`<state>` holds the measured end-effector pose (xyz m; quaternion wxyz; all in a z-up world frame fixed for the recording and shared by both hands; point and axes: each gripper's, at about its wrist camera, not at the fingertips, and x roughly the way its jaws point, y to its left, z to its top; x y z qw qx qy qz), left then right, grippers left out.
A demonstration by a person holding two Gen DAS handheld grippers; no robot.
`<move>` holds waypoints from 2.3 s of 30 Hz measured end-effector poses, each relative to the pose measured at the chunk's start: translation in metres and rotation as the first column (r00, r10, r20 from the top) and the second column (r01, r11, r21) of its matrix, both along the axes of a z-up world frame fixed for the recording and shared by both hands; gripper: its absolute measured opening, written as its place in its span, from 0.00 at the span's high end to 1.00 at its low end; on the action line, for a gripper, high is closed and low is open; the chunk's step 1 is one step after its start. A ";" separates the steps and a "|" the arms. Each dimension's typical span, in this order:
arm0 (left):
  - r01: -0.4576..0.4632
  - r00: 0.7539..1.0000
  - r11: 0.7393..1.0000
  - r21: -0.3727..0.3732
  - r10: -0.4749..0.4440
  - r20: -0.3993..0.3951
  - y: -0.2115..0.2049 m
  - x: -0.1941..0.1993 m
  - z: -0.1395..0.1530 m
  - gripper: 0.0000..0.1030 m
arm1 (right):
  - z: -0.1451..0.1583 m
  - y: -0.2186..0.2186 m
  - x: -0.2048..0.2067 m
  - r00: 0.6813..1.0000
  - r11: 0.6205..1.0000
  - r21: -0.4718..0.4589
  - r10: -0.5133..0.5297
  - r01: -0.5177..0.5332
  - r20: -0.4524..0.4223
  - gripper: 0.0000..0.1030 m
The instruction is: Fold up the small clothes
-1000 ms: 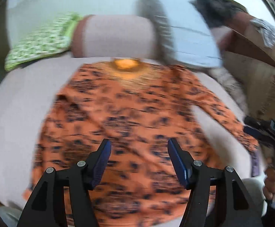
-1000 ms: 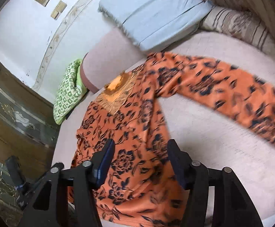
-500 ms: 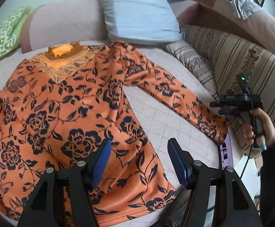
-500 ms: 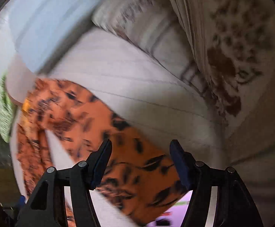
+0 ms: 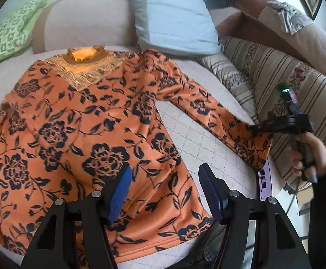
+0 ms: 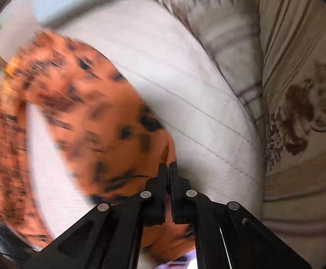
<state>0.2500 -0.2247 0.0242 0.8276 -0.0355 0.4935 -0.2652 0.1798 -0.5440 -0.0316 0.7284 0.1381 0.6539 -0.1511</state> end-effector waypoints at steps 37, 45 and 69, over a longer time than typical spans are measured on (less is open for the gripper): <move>-0.176 0.958 0.981 0.082 0.190 -0.216 0.160 0.108 -0.099 0.57 | 0.011 0.224 0.102 0.901 0.949 0.281 0.005 -0.141 0.433 0.51; -0.187 0.962 0.982 0.025 0.188 -0.200 0.173 0.086 -0.067 0.96 | -0.041 0.169 0.256 0.979 0.996 0.034 -0.088 0.083 0.182 0.53; -0.272 0.936 0.961 0.042 0.274 -0.220 0.251 0.078 -0.045 0.51 | -0.008 0.262 0.212 0.915 0.972 0.135 0.130 -0.194 0.383 0.45</move>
